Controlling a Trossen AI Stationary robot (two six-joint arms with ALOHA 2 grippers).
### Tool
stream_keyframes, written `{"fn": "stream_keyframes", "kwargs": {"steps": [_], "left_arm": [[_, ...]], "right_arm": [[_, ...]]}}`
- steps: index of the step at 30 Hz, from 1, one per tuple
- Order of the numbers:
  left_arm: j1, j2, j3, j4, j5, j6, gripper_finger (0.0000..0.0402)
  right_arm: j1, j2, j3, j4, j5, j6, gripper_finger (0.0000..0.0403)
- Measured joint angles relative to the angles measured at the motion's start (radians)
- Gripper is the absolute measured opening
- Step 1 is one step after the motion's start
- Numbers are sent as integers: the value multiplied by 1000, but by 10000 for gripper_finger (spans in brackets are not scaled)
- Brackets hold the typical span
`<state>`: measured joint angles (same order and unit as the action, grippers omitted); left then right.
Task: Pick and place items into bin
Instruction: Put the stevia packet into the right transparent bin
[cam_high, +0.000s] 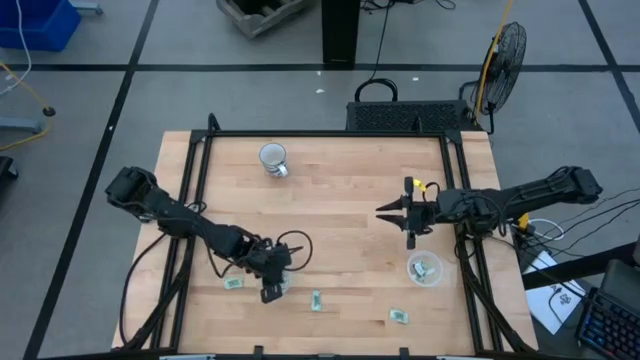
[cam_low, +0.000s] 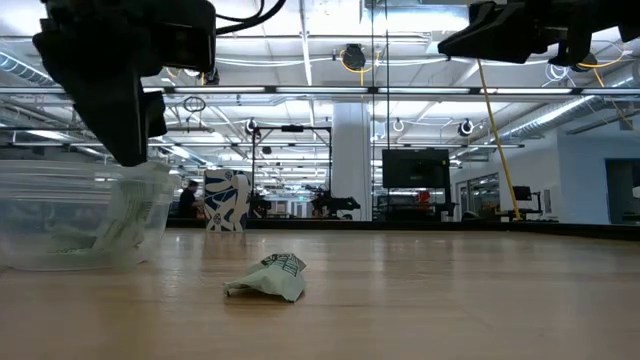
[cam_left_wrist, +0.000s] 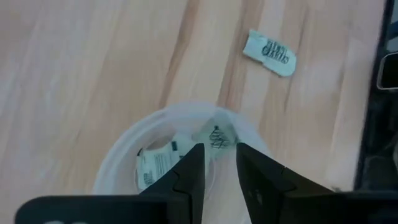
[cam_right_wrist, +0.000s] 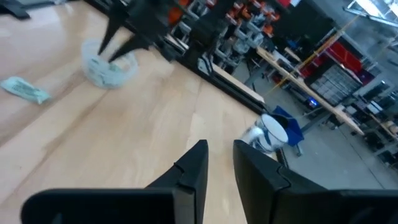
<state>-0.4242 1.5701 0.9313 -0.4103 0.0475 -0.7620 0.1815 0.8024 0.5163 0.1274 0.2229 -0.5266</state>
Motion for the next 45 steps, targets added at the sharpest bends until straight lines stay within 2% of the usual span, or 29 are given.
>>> {"fn": "stream_keyframes", "kwargs": {"steps": [3, 7, 11, 15, 20, 25, 31, 38, 42, 45], "left_arm": [[23, -30, -1, -12, 38, -1, 97], [53, -80, 0, -17, 46, 23, 97], [75, -126, 0, -15, -14, 151, 97], [95, -147, 0, -12, -98, 308, 97], [125, -147, 0, -6, -197, 434, 97], [165, -147, 0, -5, -230, 442, 97], [182, -144, 0, -2, -233, 387, 97], [162, -141, 0, -4, -232, 286, 97], [142, -141, 0, -4, -232, 281, 97], [128, -141, 0, -4, -233, 283, 97]], "right_arm": [[18, 47, 3, 34, -41, 46, 89], [52, 122, 88, -88, -99, 187, 115], [106, 223, 215, -280, -145, 353, 133], [160, 339, 308, -384, -287, 509, 139], [222, 477, 326, -429, -457, 743, 139], [275, 555, 326, -451, -576, 892, 137], [354, 626, 326, -445, -590, 934, 131], [391, 741, 326, -447, -483, 936, 130], [390, 786, 326, -440, -491, 971, 130], [390, 804, 326, -423, -554, 1002, 130]]}}
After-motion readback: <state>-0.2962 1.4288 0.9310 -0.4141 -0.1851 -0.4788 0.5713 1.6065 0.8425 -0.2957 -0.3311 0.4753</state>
